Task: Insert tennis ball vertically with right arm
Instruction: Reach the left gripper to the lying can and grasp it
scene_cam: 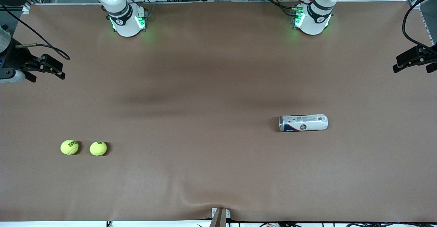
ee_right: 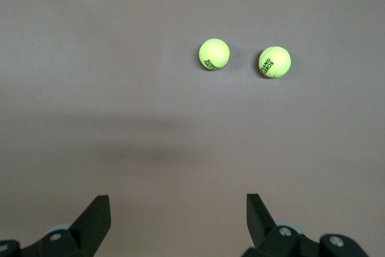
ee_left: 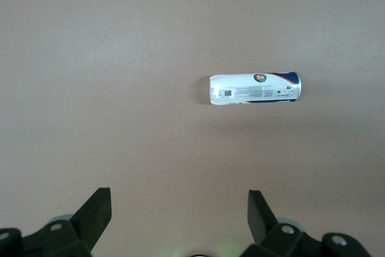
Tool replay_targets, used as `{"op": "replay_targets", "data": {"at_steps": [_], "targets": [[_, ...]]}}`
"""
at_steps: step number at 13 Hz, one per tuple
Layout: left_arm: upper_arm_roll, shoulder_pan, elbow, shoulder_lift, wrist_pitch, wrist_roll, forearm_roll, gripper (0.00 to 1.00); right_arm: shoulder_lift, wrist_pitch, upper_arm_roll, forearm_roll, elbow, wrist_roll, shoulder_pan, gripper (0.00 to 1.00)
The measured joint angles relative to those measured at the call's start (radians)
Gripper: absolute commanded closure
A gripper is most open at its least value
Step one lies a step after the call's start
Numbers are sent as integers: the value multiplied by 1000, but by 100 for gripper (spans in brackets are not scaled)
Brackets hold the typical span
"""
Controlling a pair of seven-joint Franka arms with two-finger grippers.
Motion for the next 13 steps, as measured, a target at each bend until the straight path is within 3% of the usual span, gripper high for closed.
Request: {"op": "replay_targets", "data": {"at_steps": [10,13], "targets": [[-20,-47,-5,32,6,7,1,0,-4,-23,1,-1,23,0,2,0],[-33,-115,-13,89,10,23,88,0,-4,-23,2,-1,23,0,2,0]]}}
